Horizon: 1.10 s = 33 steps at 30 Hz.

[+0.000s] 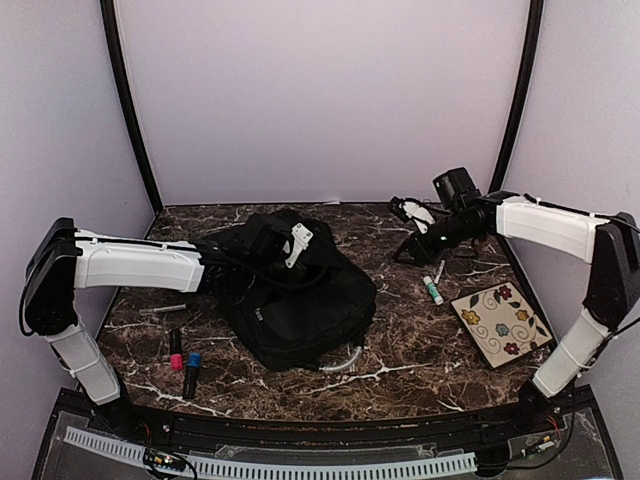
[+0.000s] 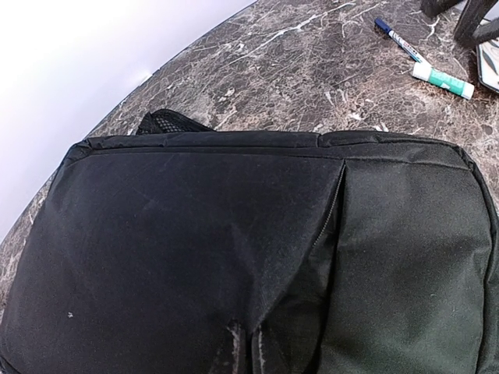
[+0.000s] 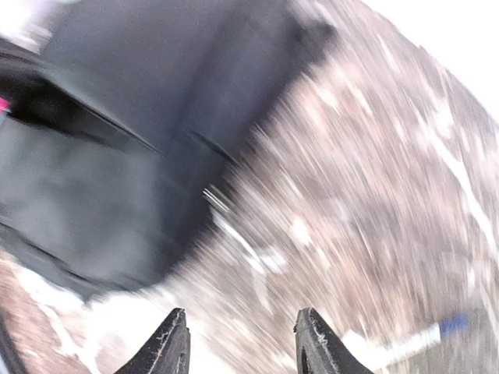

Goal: Pack the student bag
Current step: Grab the glue stick from the center of the board.

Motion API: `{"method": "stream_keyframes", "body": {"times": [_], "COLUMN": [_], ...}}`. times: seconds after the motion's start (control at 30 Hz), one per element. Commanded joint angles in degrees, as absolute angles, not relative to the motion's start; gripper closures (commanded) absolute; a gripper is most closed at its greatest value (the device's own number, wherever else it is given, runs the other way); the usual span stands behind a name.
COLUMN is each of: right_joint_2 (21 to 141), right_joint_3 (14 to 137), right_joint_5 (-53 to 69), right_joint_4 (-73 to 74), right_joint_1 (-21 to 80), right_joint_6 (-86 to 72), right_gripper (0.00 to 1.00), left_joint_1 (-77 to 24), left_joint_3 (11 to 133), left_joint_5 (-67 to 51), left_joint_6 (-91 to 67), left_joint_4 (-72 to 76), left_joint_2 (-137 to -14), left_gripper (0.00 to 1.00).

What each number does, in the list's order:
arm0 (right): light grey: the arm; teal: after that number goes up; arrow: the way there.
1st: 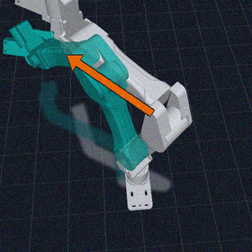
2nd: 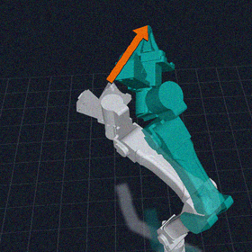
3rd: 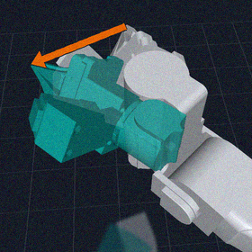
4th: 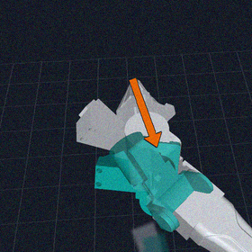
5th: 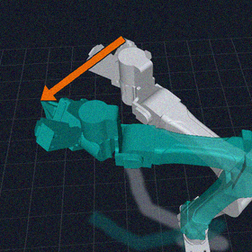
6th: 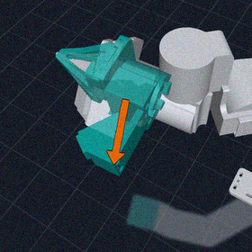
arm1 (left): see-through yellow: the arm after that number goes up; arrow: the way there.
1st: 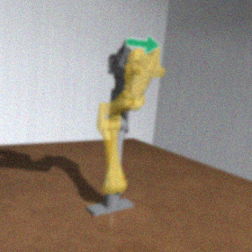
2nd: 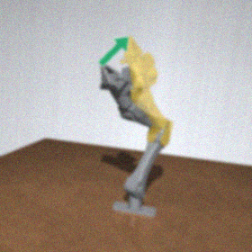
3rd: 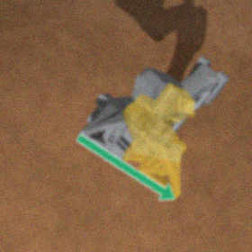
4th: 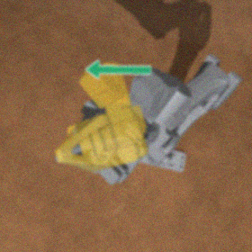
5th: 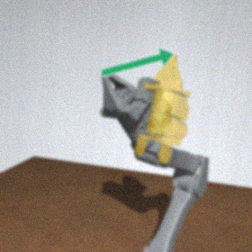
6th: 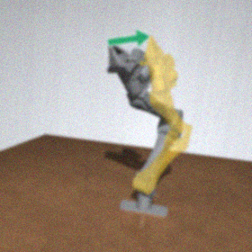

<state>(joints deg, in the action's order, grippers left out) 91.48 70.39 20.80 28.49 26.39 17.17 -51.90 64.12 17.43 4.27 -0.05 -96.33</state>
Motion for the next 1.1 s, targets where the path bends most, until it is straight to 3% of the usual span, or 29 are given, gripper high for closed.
{"method": "stream_keyframes", "body": {"times": [0.0, 0.17, 0.27, 0.47, 0.9, 1.07], "right_joint_2": [94.86, 96.11, 97.35, 102.36, 106.37, 106.57], "right_joint_3": [67.87, 67.82, 68.61, 69.9, 70.91, 71.08], "right_joint_5": [9.2, 5.33, 4.91, 1.71, 3.18, 5.01], "right_joint_4": [36.22, 38.56, 40.16, 42.65, 42.14, 41.99], "right_joint_1": [22.64, 21.46, 21.42, 20.89, 18.14, 17.86], "right_joint_6": [18.87, 17.23, 16.19, 14.97, 13.22, 12.84], "right_gripper": [0.53, 0.52, 0.46, 0.46, 0.55, 0.68], "left_joint_1": [-52.21, -52.29, -52.29, -52.29, -52.38, -52.47], "left_joint_3": [64.86, 65.13, 65.08, 64.8, 64.78, 64.86], "left_joint_5": [14.15, 13.82, 13.79, 12.13, 11.53, 10.78], "left_joint_6": [3.73, 4.11, 4.47, 4.37, 4.83, 5.01], "left_joint_4": [5.38, 4.97, 4.93, 4.79, 4.66, 4.48], "left_joint_2": [-92.85, -92.3, -92.2, -91.68, -91.41, -91.35], "left_gripper": [1.0, 1.0, 1.0, 1.0, 1.0, 1.0]}}
